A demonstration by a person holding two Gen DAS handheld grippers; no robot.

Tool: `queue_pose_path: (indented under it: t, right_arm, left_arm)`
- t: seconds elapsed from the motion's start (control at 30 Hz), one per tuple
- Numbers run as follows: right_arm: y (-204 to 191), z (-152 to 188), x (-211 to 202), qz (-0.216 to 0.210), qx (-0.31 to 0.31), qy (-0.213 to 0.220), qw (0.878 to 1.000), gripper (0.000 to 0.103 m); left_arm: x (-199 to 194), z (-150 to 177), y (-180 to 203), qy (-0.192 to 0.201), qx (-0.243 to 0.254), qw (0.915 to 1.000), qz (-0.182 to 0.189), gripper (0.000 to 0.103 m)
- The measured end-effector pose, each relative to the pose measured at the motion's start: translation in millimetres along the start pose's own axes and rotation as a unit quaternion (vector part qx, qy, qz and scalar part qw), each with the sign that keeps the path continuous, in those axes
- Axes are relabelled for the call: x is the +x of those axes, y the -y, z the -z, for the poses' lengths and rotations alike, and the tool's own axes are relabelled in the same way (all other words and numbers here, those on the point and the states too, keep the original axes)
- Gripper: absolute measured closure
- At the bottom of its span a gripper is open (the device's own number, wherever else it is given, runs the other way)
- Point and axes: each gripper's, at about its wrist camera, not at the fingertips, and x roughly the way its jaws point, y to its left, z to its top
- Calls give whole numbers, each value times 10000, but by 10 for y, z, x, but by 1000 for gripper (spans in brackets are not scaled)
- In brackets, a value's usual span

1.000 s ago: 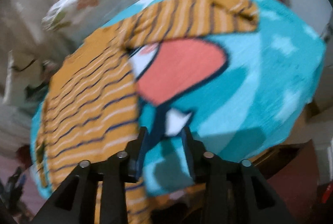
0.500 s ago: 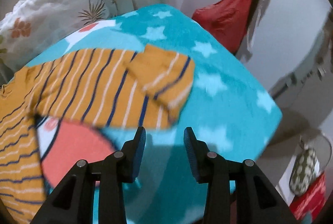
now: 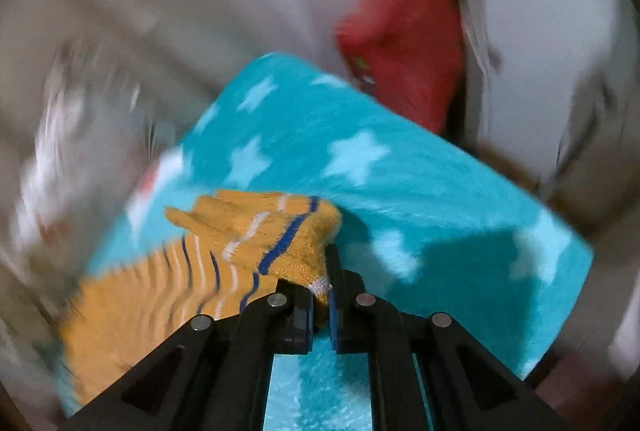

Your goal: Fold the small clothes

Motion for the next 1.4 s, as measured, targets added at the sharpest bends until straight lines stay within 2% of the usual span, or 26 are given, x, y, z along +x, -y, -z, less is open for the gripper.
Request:
queue_pose_path:
  t: [0.1, 0.27, 0.37, 0.53, 0.6, 0.67, 0.73, 0.77, 0.87, 0.97, 1.0, 1.07, 1.13, 1.2, 1.23, 1.3, 1.33, 1.4]
  right_arm:
    - [80, -27, 121, -271, 313, -211, 9989, 97]
    - [-54, 27, 260, -839, 575, -572, 9932, 97]
    - [-304, 56, 282, -826, 394, -605, 9940, 97]
    - [-1155, 340, 206, -851, -546, -539, 9934, 97]
    - [-1592, 548, 172, -887, -1011, -530, 9895, 97]
    - [-2205, 895, 146, -972, -1665, -509, 9799, 97]
    - [-2709, 1261, 157, -1093, -2195, -561, 9679, 97]
    - [-3080, 1567, 202, -1199, -2564, -669, 9568, 97]
    - [-3742, 2290, 402, -1338, -3194, -985, 9329, 97]
    - [-4297, 3212, 702, -1256, -3985, -1272, 8996, 97]
    - [-4443, 3562, 849, -1119, -4297, -1398, 8850, 96]
    - [-4543, 4037, 1071, -808, -4718, -1578, 8637, 94]
    - [-4590, 4424, 1214, -526, -4995, -1641, 8490, 85]
    - [-4622, 4601, 1163, -529, -5211, -1385, 8405, 54]
    - [-4657, 4693, 1127, -543, -5363, -1345, 8315, 48]
    - [-4715, 4828, 1113, -455, -5680, -1302, 8114, 46]
    - [-4751, 4930, 1098, -354, -5915, -1215, 7963, 46]
    - [-4777, 5039, 1071, -245, -6109, -1152, 7829, 46]
  left_arm:
    - [34, 72, 93, -52, 17, 10000, 46, 23]
    - [10, 219, 42, -67, -46, 10000, -36, 23]
    - [7, 280, -201, -103, -331, 9994, -86, 23]
    - [-41, 232, -709, 3, -838, 9965, -55, 24]
    - [-73, 183, -928, 62, -956, 9954, -23, 24]
    - [-93, 120, -1175, 120, -1096, 9939, 8, 24]
    - [-111, 57, -1432, 150, -1225, 9923, 60, 24]
    - [-118, 26, -1538, 160, -1256, 9919, 74, 24]
    - [-155, -44, -1864, 185, -1299, 9913, 34, 24]
    - [-181, -62, -2200, 168, -1359, 9906, -26, 24]
    - [-179, -58, -2323, 137, -1402, 9900, -56, 24]
    - [-179, -41, -2524, 84, -1499, 9886, -90, 24]
    - [-182, -12, -2735, 53, -1610, 9869, -135, 24]
    - [-186, 26, -2899, 45, -1694, 9854, -162, 24]
    - [-182, 43, -2981, 36, -1748, 9845, -153, 24]
    - [-149, 56, -3109, 7, -1857, 9826, -107, 24]
    - [-128, 54, -3158, -10, -1895, 9819, -86, 24]
    - [-83, 30, -3225, -31, -1959, 9806, -24, 24]
